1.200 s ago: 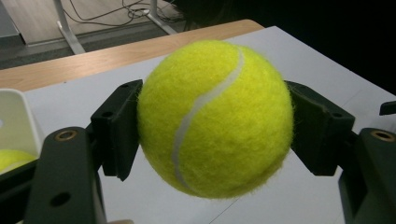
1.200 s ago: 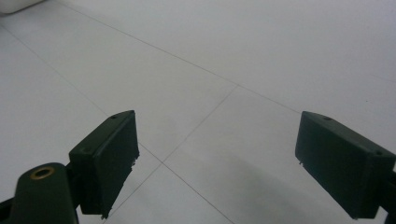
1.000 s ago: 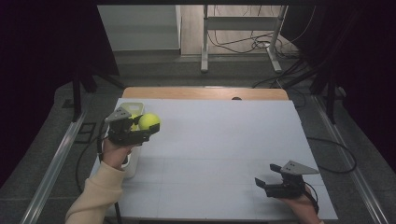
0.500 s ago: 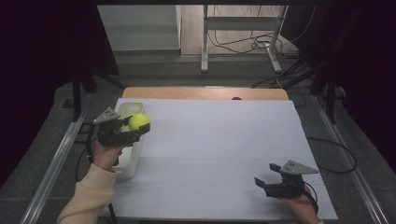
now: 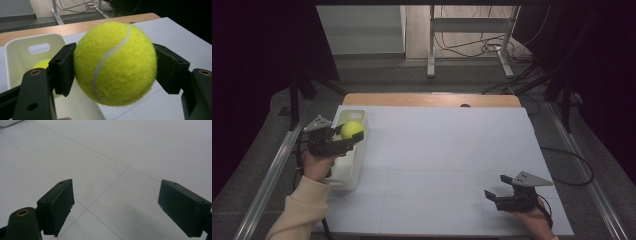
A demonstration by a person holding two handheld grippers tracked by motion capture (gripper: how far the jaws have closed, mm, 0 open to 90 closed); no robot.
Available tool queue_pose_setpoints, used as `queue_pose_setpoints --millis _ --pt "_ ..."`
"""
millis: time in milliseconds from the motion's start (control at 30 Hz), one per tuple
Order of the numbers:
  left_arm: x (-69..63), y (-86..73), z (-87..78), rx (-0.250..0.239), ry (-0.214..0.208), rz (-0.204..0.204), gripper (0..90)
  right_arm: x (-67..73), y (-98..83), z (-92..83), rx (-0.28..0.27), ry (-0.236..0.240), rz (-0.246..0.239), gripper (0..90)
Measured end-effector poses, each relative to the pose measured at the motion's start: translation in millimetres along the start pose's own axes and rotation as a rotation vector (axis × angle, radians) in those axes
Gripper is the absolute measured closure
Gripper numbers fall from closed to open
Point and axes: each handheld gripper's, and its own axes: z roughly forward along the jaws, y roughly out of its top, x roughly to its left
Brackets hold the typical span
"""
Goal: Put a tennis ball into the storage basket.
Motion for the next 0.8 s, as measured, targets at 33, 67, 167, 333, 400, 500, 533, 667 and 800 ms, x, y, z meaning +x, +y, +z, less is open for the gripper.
queue_pose_setpoints --millis 33,67,167,333,400,500,533,667,800 --pt "0.0 0.0 0.0 0.000 0.000 0.000 27.2 -0.1 0.0 0.2 0.000 0.001 -0.002 13.5" --pt "1.3 -0.5 -0.5 0.002 0.005 -0.002 27.2 -0.1 0.0 0.2 0.000 0.001 -0.002 13.5" --pt "5.9 -1.8 -2.5 0.007 0.018 -0.008 27.2 -0.4 0.2 0.4 -0.001 0.004 -0.002 13.5" --pt "12.7 -2.5 -4.9 0.016 0.052 -0.010 27.2 -0.8 0.5 0.9 -0.001 0.004 -0.003 13.5" --pt "16.1 -2.6 -6.2 0.021 0.061 -0.015 27.2 -0.8 0.5 1.0 0.000 0.004 -0.004 13.5" --pt "20.3 -2.7 -8.1 0.020 0.072 -0.025 27.2 -0.9 0.6 0.9 -0.001 0.004 -0.002 13.5" --pt "21.0 -2.7 -8.3 0.021 0.073 -0.028 27.2 -0.8 0.7 0.8 -0.002 0.004 -0.002 13.5" --pt "23.9 -2.9 -8.6 0.026 0.083 -0.033 27.2 -0.4 0.6 0.9 0.000 0.003 -0.003 13.5" --pt "27.3 -1.9 -7.5 0.039 0.096 -0.033 27.2 -0.4 0.7 0.8 -0.001 0.003 -0.002 13.5"
